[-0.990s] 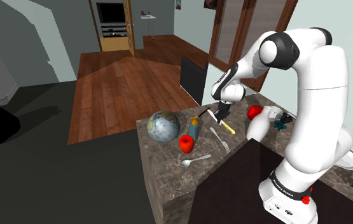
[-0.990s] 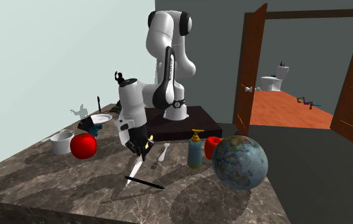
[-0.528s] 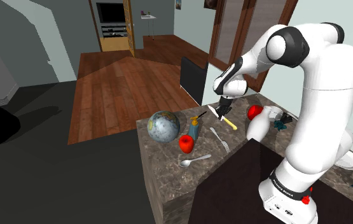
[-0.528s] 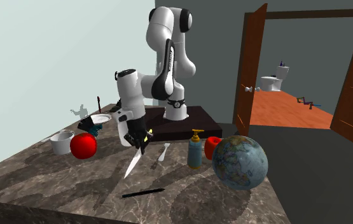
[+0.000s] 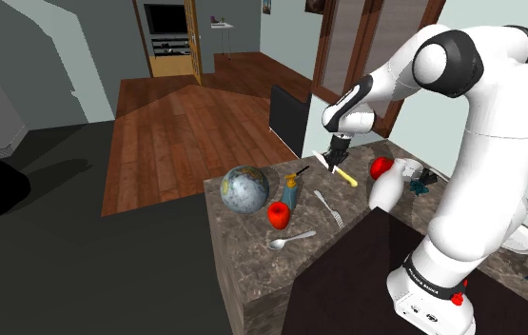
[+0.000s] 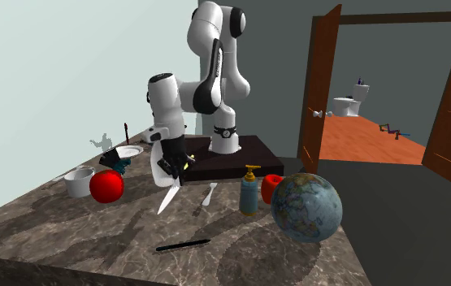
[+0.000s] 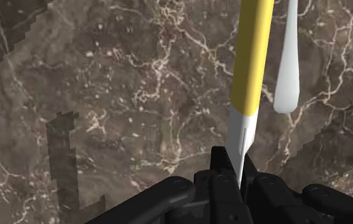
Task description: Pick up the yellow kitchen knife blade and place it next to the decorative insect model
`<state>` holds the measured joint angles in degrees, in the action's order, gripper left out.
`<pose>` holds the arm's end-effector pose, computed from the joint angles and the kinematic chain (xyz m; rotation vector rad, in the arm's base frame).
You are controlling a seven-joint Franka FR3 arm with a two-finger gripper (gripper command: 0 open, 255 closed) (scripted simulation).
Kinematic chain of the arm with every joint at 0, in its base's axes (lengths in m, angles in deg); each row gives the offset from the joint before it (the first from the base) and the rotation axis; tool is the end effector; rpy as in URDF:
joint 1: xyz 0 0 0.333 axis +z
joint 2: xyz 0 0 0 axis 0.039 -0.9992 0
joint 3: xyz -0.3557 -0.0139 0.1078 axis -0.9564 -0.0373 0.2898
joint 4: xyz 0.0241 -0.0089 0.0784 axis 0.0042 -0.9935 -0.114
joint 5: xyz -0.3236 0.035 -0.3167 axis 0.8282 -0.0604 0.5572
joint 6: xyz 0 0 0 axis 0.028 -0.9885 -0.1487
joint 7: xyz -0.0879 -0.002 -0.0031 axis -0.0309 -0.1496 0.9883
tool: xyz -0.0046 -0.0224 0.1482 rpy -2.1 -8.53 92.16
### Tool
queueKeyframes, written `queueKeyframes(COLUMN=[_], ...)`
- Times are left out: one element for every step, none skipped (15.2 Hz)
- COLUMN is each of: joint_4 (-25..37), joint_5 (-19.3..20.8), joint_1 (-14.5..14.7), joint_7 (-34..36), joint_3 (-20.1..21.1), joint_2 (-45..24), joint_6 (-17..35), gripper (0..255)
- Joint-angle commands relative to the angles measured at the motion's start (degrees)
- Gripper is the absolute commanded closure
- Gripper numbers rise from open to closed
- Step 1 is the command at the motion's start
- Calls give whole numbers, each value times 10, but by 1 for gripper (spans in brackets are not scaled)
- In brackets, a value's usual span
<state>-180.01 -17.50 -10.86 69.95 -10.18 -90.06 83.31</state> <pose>0.5271 -0.2510 0.1925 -3.0143 0.4680 0.0456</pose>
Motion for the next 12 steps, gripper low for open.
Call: queueKeyframes(joint_4=[-1,0,0,1,2,3,4,5,6,8,10,11], joint_5=[9,14,18,22,26,30,34,37,41,45,48,52], joint_1=[3,4,5,6,7,8,9,10,10,11,12,12], joint_7=[7,11,14,17,20,23,27,30,32,35,38,41], joint_3=[-4,-6,-8,-9,-11,-12,-13,-15,-16,-17,-18,-19], joint_2=[15,21,28,34,40,46,52,58,64,70,76,82], joint_6=[-13,-19,-26,-32,-39,-46,-52,-59,-66,-72,-79,-86], gripper=[255,255,255,255,255,255,255,255,255,255,255,255])
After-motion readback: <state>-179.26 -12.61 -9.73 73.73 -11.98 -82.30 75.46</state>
